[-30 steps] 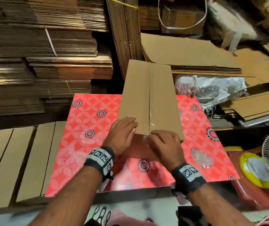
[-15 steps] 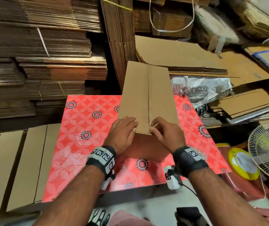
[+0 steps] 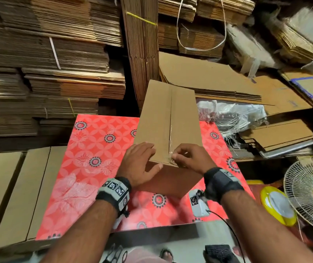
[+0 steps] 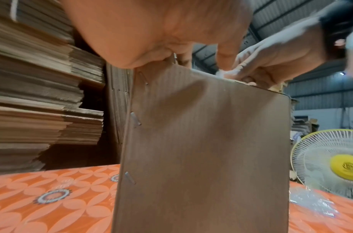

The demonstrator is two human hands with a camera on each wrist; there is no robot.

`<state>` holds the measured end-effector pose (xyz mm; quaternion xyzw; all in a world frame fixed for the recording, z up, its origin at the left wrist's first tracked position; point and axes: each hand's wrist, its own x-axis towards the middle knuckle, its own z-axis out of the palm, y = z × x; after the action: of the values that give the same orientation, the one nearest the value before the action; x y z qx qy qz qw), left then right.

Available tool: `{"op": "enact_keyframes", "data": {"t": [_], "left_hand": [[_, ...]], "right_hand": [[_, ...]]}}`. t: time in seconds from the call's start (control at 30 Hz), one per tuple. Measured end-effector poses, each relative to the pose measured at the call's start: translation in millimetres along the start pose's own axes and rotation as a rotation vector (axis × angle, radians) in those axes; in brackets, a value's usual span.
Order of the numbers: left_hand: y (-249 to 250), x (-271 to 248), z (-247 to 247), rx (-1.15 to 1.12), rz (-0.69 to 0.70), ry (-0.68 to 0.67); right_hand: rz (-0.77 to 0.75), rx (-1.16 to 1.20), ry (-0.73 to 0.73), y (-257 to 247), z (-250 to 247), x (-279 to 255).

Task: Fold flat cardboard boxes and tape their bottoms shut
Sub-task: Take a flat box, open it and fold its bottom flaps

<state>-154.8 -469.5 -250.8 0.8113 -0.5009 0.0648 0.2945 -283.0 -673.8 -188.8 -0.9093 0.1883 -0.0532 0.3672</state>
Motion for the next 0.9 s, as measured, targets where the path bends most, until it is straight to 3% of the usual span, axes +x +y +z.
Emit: {"op": "enact_keyframes", "data": {"t": [0.13, 0.23, 0.43, 0.67, 0.8, 0.9], "left_hand": [[41, 2, 5, 0.116, -0.256, 0.03], [72, 8, 17, 0.164, -0.441, 0.079], [77, 8, 34, 0.223, -0.512, 0.065], [96, 1, 48, 0.112, -0.64, 0.104], [101, 11, 49, 0.081, -0.743, 0.076], [94, 14, 42, 0.044, -0.781, 0.056]], "right_hand": [[0.037, 0.216, -0.138, 5, -7, 9], [0.037, 0.24, -0.26, 9, -18, 23], [0.07, 0.29, -0.437, 12, -24, 36], [-0.07, 0.238, -0.437, 23, -21, 44], [-0.095, 0.405, -0.121, 38, -25, 46], [-0.333, 0.093, -0.12, 47, -27, 47]]}}
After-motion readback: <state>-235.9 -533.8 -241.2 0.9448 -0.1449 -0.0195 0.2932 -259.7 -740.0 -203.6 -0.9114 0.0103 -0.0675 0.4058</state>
